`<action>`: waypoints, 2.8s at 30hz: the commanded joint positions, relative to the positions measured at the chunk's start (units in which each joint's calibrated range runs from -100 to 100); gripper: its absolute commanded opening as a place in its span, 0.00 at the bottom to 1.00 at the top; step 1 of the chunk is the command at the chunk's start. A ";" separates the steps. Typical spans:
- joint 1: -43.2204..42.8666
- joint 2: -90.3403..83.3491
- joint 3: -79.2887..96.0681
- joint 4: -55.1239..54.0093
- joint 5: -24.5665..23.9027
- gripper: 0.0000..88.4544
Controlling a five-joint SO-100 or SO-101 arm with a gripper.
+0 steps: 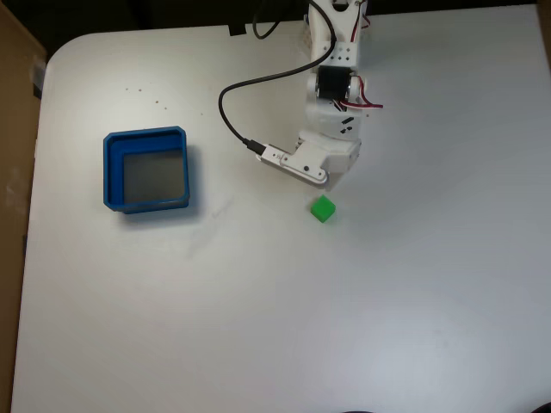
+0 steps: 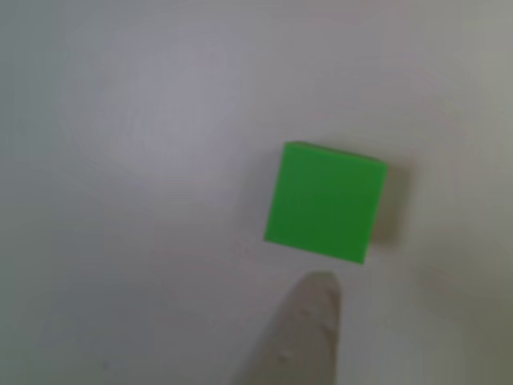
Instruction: Pick up green cube and drop it in the blue box
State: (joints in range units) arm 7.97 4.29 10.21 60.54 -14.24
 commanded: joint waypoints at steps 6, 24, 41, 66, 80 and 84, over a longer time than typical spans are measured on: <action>-0.38 3.61 -5.42 -0.76 -2.74 0.27; -2.62 10.38 -6.41 -12.46 -2.74 0.27; -2.69 12.89 -6.41 -12.38 -2.74 0.30; -2.76 14.48 -6.23 -12.63 -2.34 0.29; -2.69 14.48 -6.32 -12.63 -2.34 0.09; -2.55 14.39 -6.23 -12.63 -2.34 0.04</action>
State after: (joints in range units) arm 5.48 19.35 7.16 48.99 -16.73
